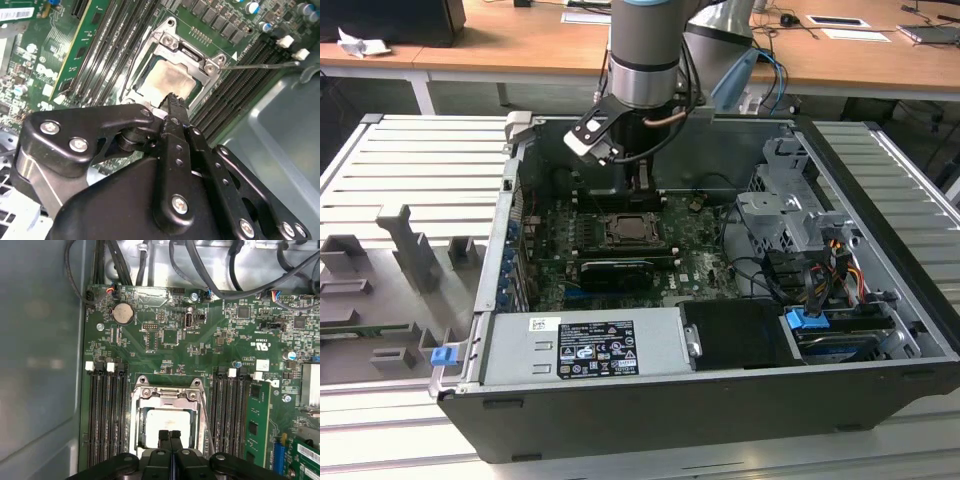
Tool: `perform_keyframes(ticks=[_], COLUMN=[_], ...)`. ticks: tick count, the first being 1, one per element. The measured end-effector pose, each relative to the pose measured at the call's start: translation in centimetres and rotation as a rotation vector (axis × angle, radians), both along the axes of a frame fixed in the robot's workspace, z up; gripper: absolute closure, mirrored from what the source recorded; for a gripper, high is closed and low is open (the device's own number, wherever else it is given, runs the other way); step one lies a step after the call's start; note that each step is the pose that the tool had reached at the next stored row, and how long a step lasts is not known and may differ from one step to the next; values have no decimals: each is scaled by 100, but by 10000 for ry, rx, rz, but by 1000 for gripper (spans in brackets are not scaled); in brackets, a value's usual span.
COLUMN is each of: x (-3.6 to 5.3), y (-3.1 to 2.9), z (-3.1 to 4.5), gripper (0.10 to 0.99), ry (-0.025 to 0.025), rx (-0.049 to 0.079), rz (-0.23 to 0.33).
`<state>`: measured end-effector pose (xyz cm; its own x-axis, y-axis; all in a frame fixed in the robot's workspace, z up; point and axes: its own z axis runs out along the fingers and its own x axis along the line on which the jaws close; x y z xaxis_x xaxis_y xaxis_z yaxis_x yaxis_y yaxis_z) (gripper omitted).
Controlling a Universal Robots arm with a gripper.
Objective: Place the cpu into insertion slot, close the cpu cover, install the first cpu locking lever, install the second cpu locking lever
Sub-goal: 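Install the first cpu locking lever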
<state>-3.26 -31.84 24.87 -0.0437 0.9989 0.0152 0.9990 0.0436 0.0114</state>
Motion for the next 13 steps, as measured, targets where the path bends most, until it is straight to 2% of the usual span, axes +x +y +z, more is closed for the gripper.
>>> perform_keyframes(ticks=[3, 5, 6, 8, 13], x=[0, 1, 0, 1, 0], y=[0, 1, 1, 2, 3], z=[100, 241, 281, 292, 290], gripper=[980, 980, 980, 980, 980], ry=[0, 0, 0, -1, 0], rx=[-3, -4, -5, -3, -5], rz=[0, 2, 1, 32, 1117])
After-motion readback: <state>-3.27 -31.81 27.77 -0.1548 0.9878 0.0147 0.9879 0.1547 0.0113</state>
